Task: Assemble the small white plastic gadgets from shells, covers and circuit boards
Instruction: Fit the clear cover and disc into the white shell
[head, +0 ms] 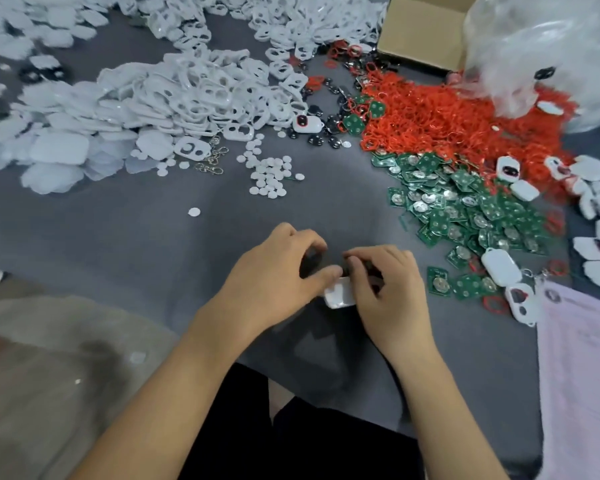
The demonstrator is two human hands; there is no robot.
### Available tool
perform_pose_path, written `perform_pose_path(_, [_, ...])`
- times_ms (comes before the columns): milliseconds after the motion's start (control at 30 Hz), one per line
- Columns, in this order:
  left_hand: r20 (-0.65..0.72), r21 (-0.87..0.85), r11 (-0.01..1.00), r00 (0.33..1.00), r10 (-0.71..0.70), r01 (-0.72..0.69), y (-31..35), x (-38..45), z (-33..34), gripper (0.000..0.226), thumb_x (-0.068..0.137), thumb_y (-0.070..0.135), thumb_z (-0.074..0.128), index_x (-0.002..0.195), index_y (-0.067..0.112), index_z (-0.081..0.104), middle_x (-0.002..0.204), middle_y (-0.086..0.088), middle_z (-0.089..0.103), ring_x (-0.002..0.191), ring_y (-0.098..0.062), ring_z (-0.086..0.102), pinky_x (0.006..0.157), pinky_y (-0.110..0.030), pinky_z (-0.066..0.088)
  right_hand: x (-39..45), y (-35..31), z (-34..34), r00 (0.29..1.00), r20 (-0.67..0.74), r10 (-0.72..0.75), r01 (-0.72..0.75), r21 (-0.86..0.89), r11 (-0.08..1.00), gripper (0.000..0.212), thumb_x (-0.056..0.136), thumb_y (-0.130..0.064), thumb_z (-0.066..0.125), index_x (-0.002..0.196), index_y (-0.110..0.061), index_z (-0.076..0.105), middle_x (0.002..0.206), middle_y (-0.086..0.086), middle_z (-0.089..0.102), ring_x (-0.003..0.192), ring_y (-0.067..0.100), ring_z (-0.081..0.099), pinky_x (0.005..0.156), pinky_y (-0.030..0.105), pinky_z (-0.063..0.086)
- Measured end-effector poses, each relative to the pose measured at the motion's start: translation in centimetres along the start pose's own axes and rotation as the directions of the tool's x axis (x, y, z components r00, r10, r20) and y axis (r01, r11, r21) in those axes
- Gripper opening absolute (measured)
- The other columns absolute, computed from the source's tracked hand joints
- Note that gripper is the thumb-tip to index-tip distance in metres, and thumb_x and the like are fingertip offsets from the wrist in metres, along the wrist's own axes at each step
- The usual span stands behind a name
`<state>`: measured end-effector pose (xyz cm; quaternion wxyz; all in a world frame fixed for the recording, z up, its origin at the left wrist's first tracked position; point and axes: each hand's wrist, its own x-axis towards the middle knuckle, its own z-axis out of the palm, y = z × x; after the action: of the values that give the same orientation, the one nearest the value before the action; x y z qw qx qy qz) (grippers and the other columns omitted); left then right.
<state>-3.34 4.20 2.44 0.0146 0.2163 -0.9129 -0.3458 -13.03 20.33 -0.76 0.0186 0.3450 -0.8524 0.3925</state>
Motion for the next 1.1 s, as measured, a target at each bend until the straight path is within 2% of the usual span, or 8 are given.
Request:
perform_pose_path(167, [-0.305,0.01,0.996,0.949,-0.084,0.091,-3.9,-1.0,-2.1,0.013,0.098,0.049,0.062,0.104,0.038,0.066,0.096,0.019,0.066,0.092,0.0,0.061,0.075,-0.029,0.049,1.3,-0.7,0.9,0.999,0.037,-0.02,0.016,0.102,0.995,0.019,0.099,-0.013,0.066,0.095,-0.032,0.07,0.094,-0.019,0.066,0.094,0.0,0.056,0.077,0.004,0.037])
perform_pose_path(400, [-0.612,-0.078,0.964,0.751,-0.248,0.255,-10.1,-1.4,-4.5,0.017,0.097,0.033,0.068,0.111,0.027,0.061,0.1,0.013,0.052,0.085,0.0,0.046,0.073,-0.029,0.039,3.9,-3.0,3.6,0.979,0.201,-0.026,-0.03,0.271,0.962,0.015,0.1,-0.022,0.067,0.092,-0.034,0.071,0.088,-0.02,0.071,0.079,0.007,0.066,0.069,0.013,0.045])
perform_pose_path(500, [-0.57,-0.07,0.963,0.782,-0.254,0.262,-11.0,-0.5,-5.4,0.031,0.1,0.034,0.066,0.128,0.021,0.065,0.109,0.007,0.054,0.09,-0.01,0.057,0.083,-0.032,0.047,4.6,-3.5,4.1,0.972,0.233,-0.02,-0.058,0.319,0.946,0.012,0.1,-0.026,0.067,0.092,-0.033,0.073,0.083,-0.016,0.072,0.075,0.009,0.067,0.066,0.015,0.046])
perform_pose_path(600, [-0.523,-0.009,0.97,0.825,-0.213,0.244,-10.9,0.4,-6.1,0.021,0.102,0.034,0.063,0.12,0.025,0.071,0.107,0.004,0.057,0.094,-0.019,0.064,0.082,-0.037,0.05,4.2,-3.7,4.0,0.948,0.276,-0.155,0.089,0.238,0.967,0.005,0.095,-0.033,0.073,0.091,-0.034,0.076,0.092,-0.018,0.071,0.093,0.011,0.065,0.082,0.029,0.049])
perform_pose_path(733, [-0.516,0.079,0.969,0.842,-0.16,0.233,-9.7,1.0,-5.5,0.005,0.101,0.031,0.062,0.105,0.032,0.065,0.101,0.012,0.059,0.088,-0.011,0.063,0.068,-0.03,0.04,3.1,-3.1,3.7,0.92,0.271,-0.283,0.259,0.121,0.958,0.01,0.088,-0.038,0.079,0.089,-0.028,0.079,0.1,-0.012,0.065,0.099,0.017,0.059,0.09,0.044,0.047])
perform_pose_path(833, [-0.431,0.018,0.991,0.896,-0.11,0.131,-7.3,2.2,-4.2,0.004,0.1,0.034,0.062,0.103,0.036,0.062,0.098,0.018,0.063,0.089,-0.003,0.062,0.068,-0.027,0.046,2.8,-2.7,3.2,0.916,0.267,-0.301,0.258,0.183,0.949,0.011,0.093,-0.039,0.074,0.09,-0.028,0.077,0.099,-0.014,0.066,0.102,0.015,0.06,0.09,0.038,0.048])
perform_pose_path(967, [-0.326,-0.277,0.959,0.945,-0.034,-0.061,-3.7,4.4,-3.0,0.003,0.097,0.03,0.069,0.098,0.033,0.068,0.089,0.022,0.068,0.085,0.002,0.065,0.077,-0.023,0.052,4.0,-2.3,2.9,0.995,0.044,-0.093,0.073,0.337,0.939,0.009,0.1,-0.029,0.065,0.096,-0.03,0.073,0.093,-0.016,0.069,0.085,0.009,0.066,0.073,0.013,0.045])
perform_pose_path(1100, [-0.26,-0.375,0.895,0.954,0.149,-0.242,-1.2,6.6,-2.3,0.009,0.098,0.018,0.071,0.104,0.02,0.077,0.091,0.018,0.073,0.083,0.006,0.065,0.074,-0.008,0.045,6.7,-1.1,3.0,0.992,-0.105,0.072,-0.026,0.39,0.921,0.011,0.102,-0.02,0.065,0.111,-0.02,0.071,0.089,-0.013,0.072,0.076,0.006,0.068,0.068,0.016,0.05])
